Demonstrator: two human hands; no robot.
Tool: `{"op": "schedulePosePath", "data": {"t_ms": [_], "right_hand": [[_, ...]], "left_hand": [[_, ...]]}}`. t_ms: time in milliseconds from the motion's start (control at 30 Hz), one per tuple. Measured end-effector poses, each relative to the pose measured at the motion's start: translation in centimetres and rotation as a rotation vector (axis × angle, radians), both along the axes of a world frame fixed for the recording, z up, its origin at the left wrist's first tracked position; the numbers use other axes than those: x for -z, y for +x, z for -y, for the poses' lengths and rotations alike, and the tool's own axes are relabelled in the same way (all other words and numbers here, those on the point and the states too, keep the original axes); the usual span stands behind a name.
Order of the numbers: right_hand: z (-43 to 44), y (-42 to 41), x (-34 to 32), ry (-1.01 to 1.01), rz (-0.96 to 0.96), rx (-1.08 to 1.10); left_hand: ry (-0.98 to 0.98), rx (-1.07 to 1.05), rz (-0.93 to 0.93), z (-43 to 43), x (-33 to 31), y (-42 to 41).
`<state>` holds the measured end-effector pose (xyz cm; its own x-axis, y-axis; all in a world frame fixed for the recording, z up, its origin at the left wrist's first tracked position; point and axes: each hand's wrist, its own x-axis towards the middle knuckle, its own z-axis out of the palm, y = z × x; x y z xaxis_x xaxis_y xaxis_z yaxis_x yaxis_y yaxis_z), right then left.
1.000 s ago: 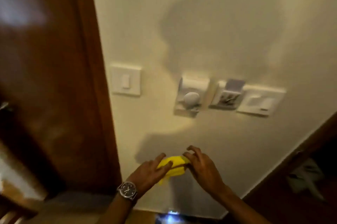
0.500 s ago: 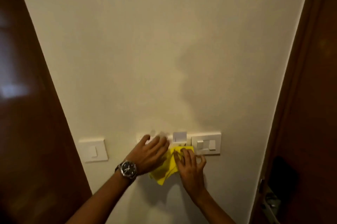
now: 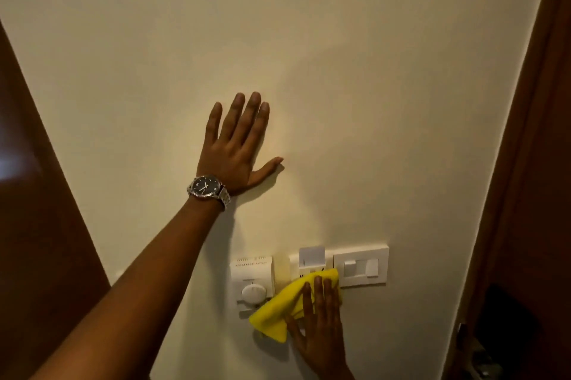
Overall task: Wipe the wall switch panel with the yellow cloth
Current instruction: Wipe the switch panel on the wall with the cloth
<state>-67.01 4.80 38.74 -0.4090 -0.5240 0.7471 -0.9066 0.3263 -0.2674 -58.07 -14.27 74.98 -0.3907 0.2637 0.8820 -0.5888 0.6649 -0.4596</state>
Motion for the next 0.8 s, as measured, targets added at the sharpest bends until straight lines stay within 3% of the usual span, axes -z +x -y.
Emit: {"op": "schedulePosePath", "data": {"t_ms": [333,600,800], "right_hand": [[-1.3,-5.5,0.1,0.058,-0.373,-0.085],[-2.7,-5.5,2.4,0.087,-0.315,-0.100],[-1.5,-5.0,-0.3,0.056,-0.264,-0.105]], "left_hand": [[-0.029,-0.018,-0.050,0.1,0.0,0.1],[-0.032,-0.036,-0.062,-0.2,0.1,0.2],[-0.036,-0.050,-0.053,0.1,0.2,0.0]]}}
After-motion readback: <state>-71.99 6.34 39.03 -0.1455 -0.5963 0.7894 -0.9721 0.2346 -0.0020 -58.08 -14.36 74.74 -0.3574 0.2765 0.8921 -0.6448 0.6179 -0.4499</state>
